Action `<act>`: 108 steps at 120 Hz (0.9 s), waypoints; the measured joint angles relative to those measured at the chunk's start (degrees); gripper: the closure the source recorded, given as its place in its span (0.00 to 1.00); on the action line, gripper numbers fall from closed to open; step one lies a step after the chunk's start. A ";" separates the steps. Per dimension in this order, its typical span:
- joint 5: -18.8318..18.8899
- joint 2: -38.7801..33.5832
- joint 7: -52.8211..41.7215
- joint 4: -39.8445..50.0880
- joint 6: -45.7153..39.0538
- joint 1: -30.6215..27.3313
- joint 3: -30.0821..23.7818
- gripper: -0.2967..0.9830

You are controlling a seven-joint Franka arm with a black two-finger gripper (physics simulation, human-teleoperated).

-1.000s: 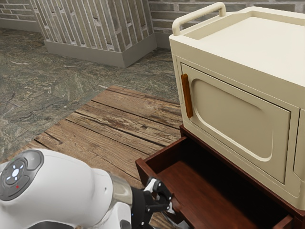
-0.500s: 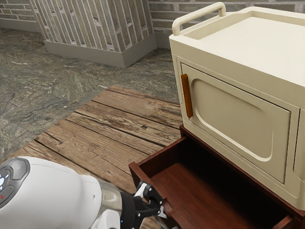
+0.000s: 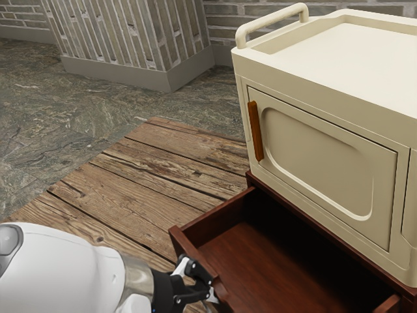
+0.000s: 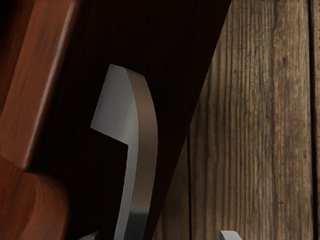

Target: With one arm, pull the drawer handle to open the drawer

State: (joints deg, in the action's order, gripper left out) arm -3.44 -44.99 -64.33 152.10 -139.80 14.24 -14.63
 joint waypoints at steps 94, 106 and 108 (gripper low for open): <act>-0.31 -1.53 -0.42 -0.93 1.02 0.17 -0.14 0.37; -0.28 -1.66 -0.48 -1.08 0.98 0.17 -0.15 0.35; -0.27 -1.65 -0.49 -1.18 0.98 0.17 -0.15 0.34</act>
State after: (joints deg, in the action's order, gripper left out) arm -3.72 -46.64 -64.82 150.91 -138.82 14.41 -14.78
